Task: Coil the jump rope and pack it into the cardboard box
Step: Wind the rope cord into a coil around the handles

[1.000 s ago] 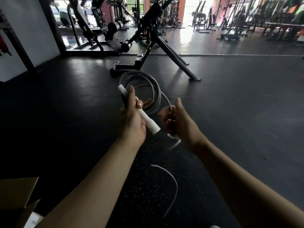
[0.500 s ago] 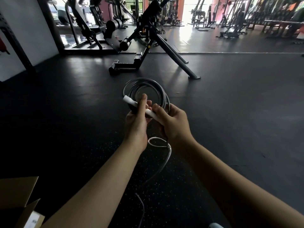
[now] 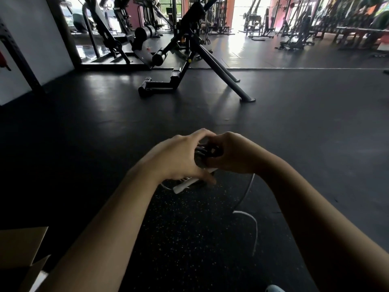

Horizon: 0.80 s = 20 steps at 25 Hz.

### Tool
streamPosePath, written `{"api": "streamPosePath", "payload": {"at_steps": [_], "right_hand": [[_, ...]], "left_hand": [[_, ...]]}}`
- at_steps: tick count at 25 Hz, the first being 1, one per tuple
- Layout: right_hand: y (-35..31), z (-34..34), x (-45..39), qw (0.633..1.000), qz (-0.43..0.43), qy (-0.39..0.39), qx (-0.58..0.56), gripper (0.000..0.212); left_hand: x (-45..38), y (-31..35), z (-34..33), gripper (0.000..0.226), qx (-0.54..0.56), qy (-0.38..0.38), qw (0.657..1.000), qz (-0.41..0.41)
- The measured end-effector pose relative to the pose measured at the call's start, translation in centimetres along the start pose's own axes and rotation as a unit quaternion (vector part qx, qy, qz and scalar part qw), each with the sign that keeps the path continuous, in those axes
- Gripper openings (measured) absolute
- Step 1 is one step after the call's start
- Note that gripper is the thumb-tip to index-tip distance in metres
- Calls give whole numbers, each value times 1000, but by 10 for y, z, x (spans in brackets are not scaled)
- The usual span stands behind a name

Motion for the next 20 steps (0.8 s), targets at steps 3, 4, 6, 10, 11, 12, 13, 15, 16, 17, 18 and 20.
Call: {"api": "streamPosePath", "payload": {"at_steps": [3, 4, 6, 10, 11, 12, 13, 15, 16, 17, 18, 20], "right_hand": [[11, -3, 5, 997, -38, -1, -69, 36], [11, -4, 6, 993, -41, 1, -107, 39], [13, 0, 8, 975, -40, 11, -217, 44], [30, 15, 15, 933, -52, 59, -351, 65], [35, 19, 16, 933, -57, 75, -348, 70], [40, 21, 17, 935, -60, 92, -336, 73], [44, 23, 18, 939, -67, 110, -318, 74], [50, 21, 18, 943, -99, 141, -283, 76], [50, 17, 18, 941, -114, 145, -284, 78], [48, 9, 16, 936, -119, 140, -300, 79], [40, 0, 14, 929, -113, 127, -328, 77], [19, -19, 10, 901, -87, 113, -410, 72]], "left_hand": [[-3, -11, -12, 103, 38, -8, 999, 26], [-3, -13, -13, 93, 59, -6, 998, 26], [-3, -15, -14, 60, 99, 1, 995, 18], [-1, -24, 11, 24, 221, 102, 970, 1], [1, -30, 22, 19, 300, 146, 943, 0], [5, -36, 31, 14, 372, 191, 908, 6], [8, -42, 36, 10, 423, 230, 876, 13], [13, -50, 39, 9, 464, 296, 834, 30], [14, -52, 37, 14, 478, 327, 814, 44], [14, -54, 33, 18, 502, 359, 785, 63], [15, -55, 26, 20, 539, 382, 746, 86], [13, -51, 5, 19, 625, 389, 666, 119]]}}
Point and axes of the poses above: each hand's wrist, its own x-axis away from the middle knuckle, its own z-axis out of the back of the hand, y = z × x, the point moved 9 cm from there along -x, towards the middle knuckle, and after that the axes turned 1 degree about x, right-handed, at the moved point
